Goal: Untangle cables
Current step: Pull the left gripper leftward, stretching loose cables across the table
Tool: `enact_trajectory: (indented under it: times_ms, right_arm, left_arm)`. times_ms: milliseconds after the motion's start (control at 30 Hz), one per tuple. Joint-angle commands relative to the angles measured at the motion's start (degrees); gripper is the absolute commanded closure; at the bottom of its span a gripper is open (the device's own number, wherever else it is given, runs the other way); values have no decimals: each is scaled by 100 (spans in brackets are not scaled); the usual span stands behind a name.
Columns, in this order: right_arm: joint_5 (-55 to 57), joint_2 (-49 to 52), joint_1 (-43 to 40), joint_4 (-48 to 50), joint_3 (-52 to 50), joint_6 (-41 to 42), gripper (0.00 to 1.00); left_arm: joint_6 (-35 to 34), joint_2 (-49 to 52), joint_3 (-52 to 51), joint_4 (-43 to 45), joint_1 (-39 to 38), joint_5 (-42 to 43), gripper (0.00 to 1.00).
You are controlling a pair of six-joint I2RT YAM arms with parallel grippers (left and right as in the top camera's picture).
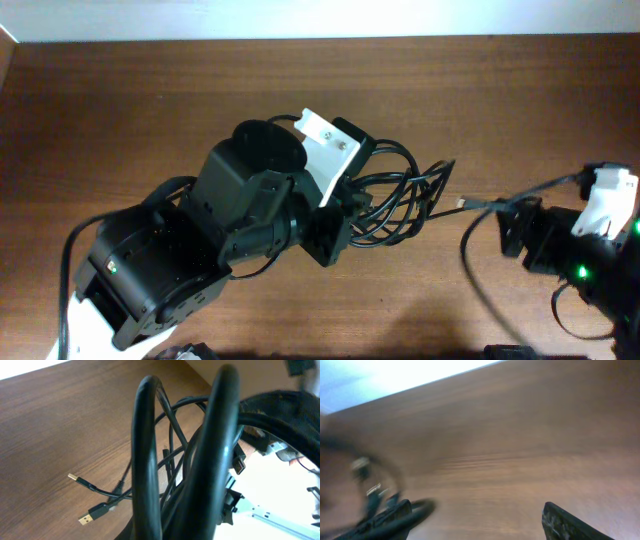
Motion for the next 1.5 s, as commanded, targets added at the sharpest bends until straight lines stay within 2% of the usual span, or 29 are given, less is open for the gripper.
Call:
enact_trajectory:
  times_ms: [0,167,300,500,600,700,767,900,1033,1300,1467]
  right_arm:
    - [-1534,-109,-11,44,17,-1231,14]
    - [-1644,-107,-11,138,17,-1246,13]
    - [-1598,-83,-11,393,17,-1246,13]
    - [-273,374,-11,345,17,-918,13]
    - [-146,675,-11,260,17,-894,13]
    - [343,931,-13,236,17,-507,13]
    - [533,1027,-13,232,17,-391,13]
    - [785,997,-17,85,17,-376,13]
    - [1220,931,-17,-129,17,-328,13]
    - [1060,920,-17,-131,17,-184,13]
    - [896,920,-17,-131,17,-186,13]
  left_arm:
    - [-426,-9,74,192,-22,-57,100]
    - [-634,146,74,214,-22,315,100]
    - [-632,345,74,345,-24,1252,100]
    - [-457,437,76,632,-22,2728,100]
    - [-459,433,76,619,-22,2785,100]
    - [-459,409,76,619,-22,2951,100]
    - [-433,345,76,619,-20,2881,100]
    - [-442,103,76,498,0,1851,100]
    - [-444,-297,76,446,291,1342,100]
    - [-640,-750,76,-87,942,-9,100]
    - [-645,-704,76,-398,1165,-354,100]
